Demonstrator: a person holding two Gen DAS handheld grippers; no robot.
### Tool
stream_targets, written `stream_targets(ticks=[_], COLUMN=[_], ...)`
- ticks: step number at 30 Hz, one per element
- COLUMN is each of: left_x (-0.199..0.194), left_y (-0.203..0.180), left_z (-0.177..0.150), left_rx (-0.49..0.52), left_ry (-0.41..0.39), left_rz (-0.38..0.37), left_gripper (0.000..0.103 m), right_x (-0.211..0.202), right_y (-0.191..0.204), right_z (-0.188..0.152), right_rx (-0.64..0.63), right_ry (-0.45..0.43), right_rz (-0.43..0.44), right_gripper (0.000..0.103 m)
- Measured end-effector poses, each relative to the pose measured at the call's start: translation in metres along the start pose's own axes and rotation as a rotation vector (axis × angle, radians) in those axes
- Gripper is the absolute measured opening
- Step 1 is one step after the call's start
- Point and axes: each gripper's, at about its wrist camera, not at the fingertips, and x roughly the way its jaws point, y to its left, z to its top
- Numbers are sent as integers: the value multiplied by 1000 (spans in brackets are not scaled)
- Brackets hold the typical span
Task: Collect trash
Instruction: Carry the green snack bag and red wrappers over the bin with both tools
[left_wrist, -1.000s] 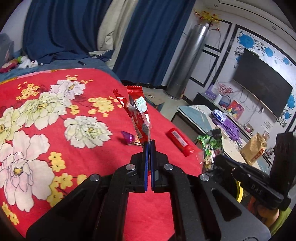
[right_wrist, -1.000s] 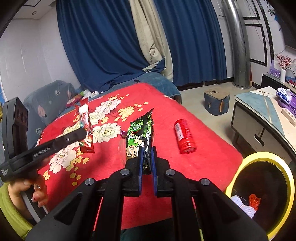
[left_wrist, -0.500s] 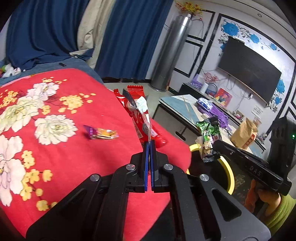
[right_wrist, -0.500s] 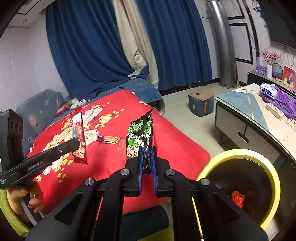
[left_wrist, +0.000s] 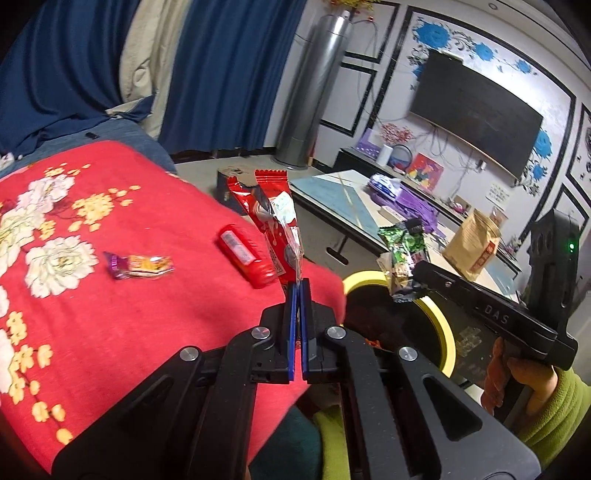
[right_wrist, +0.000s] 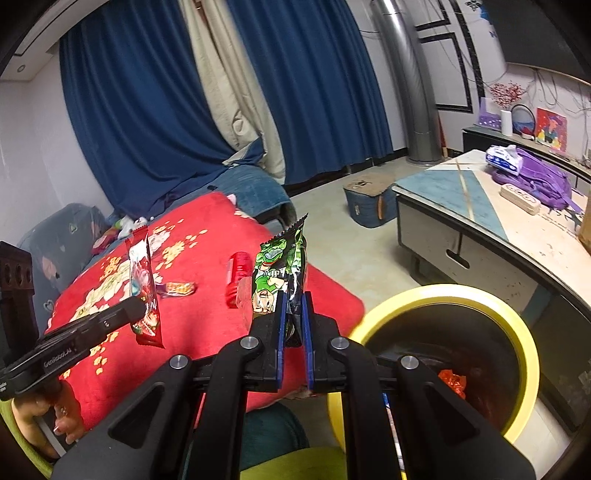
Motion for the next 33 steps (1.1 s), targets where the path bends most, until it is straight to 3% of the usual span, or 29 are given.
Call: stream_targets(ticks=[14, 33], left_x=[33, 87], left_y=[-45, -92], left_z=[1, -21], left_rx=[65, 110], left_ry=[28, 145], left_rz=[-95, -231], left_gripper=[0, 0], right_x=[-16, -38], right_y=[-38, -111], right_z=[-9, -32], right_rx=[64, 177], right_ry=[-15, -19], right_rz=[-83, -258], right_gripper=[8, 8])
